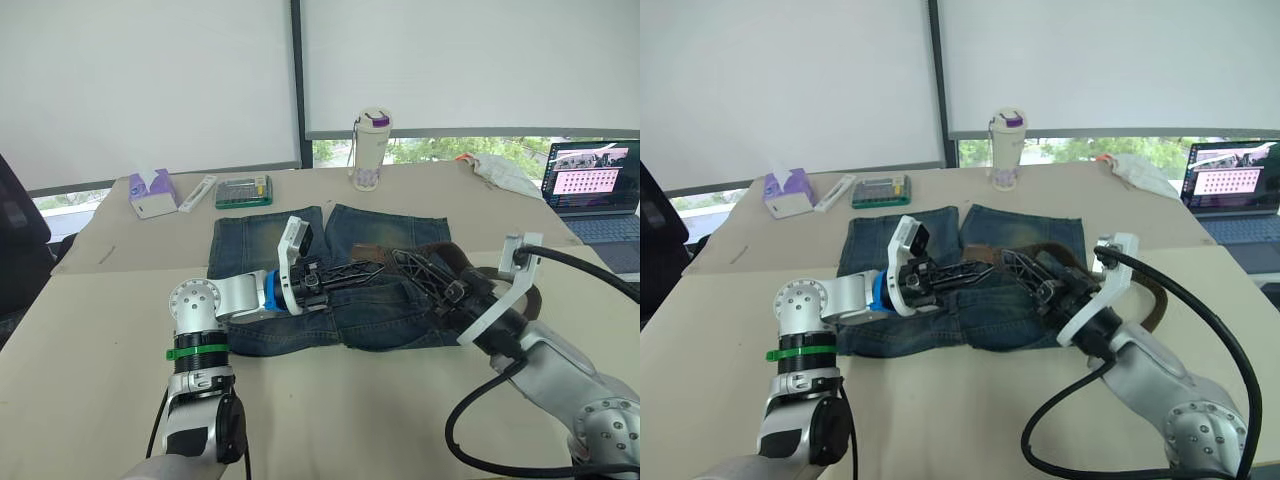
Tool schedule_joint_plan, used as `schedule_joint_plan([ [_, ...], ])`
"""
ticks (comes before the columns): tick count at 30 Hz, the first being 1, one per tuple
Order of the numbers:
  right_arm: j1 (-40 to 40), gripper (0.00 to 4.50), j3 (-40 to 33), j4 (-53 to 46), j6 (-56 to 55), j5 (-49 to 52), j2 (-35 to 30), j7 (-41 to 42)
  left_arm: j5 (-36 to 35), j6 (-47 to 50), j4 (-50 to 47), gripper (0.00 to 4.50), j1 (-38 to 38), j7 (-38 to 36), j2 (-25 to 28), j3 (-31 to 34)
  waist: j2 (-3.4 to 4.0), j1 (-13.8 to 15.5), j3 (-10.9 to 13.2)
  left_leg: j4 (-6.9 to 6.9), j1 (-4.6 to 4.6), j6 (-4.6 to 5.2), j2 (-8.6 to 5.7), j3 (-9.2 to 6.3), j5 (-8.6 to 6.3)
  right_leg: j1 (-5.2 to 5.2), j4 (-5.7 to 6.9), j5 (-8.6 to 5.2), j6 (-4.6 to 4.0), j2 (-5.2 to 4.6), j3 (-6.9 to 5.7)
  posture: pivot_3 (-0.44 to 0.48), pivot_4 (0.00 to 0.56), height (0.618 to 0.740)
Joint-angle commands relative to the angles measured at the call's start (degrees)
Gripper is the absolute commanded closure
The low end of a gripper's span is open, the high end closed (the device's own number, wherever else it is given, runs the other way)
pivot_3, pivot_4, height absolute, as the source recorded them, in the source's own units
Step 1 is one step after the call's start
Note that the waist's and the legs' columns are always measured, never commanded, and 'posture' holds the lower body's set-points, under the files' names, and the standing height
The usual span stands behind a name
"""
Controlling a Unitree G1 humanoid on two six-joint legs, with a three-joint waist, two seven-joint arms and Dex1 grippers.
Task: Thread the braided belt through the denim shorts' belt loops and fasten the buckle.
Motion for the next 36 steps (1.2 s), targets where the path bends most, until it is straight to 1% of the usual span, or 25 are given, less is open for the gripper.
schedule_joint_plan([
  [1, 0.17, 4.47, -0.4, -2.34, -1.44, 0.8, -1.51, 1.37, -2.08, -0.87, -0.36, 4.5, 0.33, -0.03, 0.63, -0.17, -0.01, 0.0, 0.0, 0.0, 0.0, 0.0, 0.0, 0.0, 0.0, 0.0, 0.0, 0.0, 0.0, 0.0, 0.0, 0.0, 0.15, 0.74],
  [3, 0.26, 3.49, 0.35, -3.71, -1.2, 0.26, -2.43, 3.2, -3.29, -1.23, 0.43, 4.5, 0.24, 0.78, 0.41, 0.34, -0.01, 0.01, 0.01, -0.01, 0.0, 0.0, 0.0, 0.0, 0.0, 0.0, 0.0, 0.0, 0.0, 0.01, 0.0, 0.0, 0.15, 0.74],
  [6, 0.63, 2.53, 2.3, -4.56, -0.81, -4.33, -3.21, 4.43, -6.15, -2.22, 2.72, 4.5, -0.6, 2.97, 0.24, 1.51, -0.06, -0.01, 0.04, -0.01, -0.01, 0.0, 0.01, 0.0, 0.0, 0.0, -0.01, 0.0, 0.0, 0.0, 0.0, 0.0, 0.15, 0.74],
  [14, -0.85, 2.53, 8.73, -5.19, -0.08, -14.36, -3.73, 7.9, -14.37, -5.07, 5.42, 4.5, -1.6, 9.82, 1.05, 0.68, -0.11, 0.0, 0.07, -0.01, 0.0, -0.05, 0.0, -0.03, 0.03, -0.01, -0.01, -0.01, 0.02, 0.0, -0.01, 0.0, 0.15, 0.74],
  [20, -2.73, 2.53, 12.51, -1.92, -0.23, -19.17, -1.36, 9.45, -22.43, -8.65, 5.47, 4.5, -1.61, 15.49, 1.56, -1.89, -0.18, 0.09, 0.06, -0.02, 0.01, -0.08, 0.0, -0.06, 0.04, -0.01, -0.01, -0.01, 0.01, -0.01, 0.0, 0.0, 0.15, 0.74],
  [26, -4.53, 2.53, 10.28, -0.45, -3.57, -22.21, 3.62, 10.0, -28.29, -11.73, 4.64, 4.5, -0.16, 18.5, 3.68, -5.4, -0.16, 0.07, 0.05, -0.07, 0.01, -0.11, 0.0, -0.08, 0.06, -0.07, 0.01, 0.0, 0.0, 0.0, 0.01, 0.0, 0.15, 0.74],
  [33, -3.98, 2.53, 7.66, -1.24, -4.75, -22.57, 5.07, 10.81, -33.01, -15.23, 3.34, 4.5, 0.95, 20.26, 5.88, -9.21, -0.14, 0.08, 0.04, -0.09, 0.0, -0.12, -0.02, -0.09, 0.07, -0.13, 0.01, 0.0, -0.01, 0.0, 0.02, 0.0, 0.15, 0.74],
  [36, -4.43, 2.53, 6.96, -1.32, -5.4, -22.36, 6.03, 10.75, -34.45, -16.9, 2.22, 4.5, 1.08, 21.33, 5.83, -10.73, -0.14, 0.03, 0.04, -0.1, 0.0, -0.12, -0.02, -0.09, 0.07, -0.13, 0.01, 0.0, -0.01, -0.01, 0.03, 0.0, 0.15, 0.74],
])
